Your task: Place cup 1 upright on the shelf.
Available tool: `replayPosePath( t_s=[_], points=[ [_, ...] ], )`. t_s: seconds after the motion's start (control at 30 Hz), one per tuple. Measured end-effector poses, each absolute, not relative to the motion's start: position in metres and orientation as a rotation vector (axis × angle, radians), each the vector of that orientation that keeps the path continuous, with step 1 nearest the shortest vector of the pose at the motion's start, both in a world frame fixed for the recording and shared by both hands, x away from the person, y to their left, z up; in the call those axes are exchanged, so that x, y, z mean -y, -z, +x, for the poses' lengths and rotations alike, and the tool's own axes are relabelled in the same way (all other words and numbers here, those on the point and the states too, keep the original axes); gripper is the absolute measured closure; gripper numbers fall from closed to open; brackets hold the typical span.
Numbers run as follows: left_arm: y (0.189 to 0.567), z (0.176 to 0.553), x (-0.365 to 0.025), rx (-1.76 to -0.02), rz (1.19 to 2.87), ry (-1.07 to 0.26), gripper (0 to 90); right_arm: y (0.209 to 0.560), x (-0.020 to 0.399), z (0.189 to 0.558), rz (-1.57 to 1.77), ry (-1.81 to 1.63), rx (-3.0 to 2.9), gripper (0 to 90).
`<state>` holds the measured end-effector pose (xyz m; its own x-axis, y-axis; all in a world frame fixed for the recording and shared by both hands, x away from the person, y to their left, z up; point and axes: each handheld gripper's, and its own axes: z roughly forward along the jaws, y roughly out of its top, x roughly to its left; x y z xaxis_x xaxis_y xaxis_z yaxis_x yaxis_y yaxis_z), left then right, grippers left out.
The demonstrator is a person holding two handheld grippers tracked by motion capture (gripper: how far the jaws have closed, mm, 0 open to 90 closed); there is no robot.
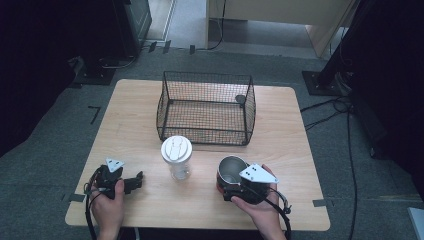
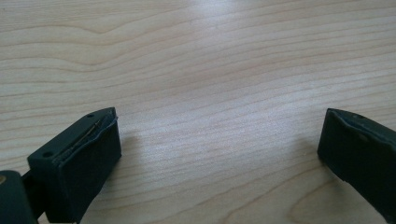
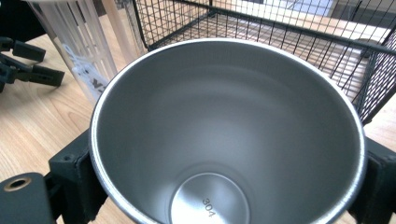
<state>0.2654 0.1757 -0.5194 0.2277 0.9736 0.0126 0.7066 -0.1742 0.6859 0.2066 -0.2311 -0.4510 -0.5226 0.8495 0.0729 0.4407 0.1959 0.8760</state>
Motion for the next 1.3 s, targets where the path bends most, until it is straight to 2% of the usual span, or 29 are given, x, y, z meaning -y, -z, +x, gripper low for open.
replayPosePath(
  t_s=[1.3],
  points=[
    [0.519, 0.265, -0.176, -1.540, 1.947, -0.625, 0.0, 0.411, 0.223, 0.219, 1.158, -1.326, -1.881, 7.4]
  ],
)
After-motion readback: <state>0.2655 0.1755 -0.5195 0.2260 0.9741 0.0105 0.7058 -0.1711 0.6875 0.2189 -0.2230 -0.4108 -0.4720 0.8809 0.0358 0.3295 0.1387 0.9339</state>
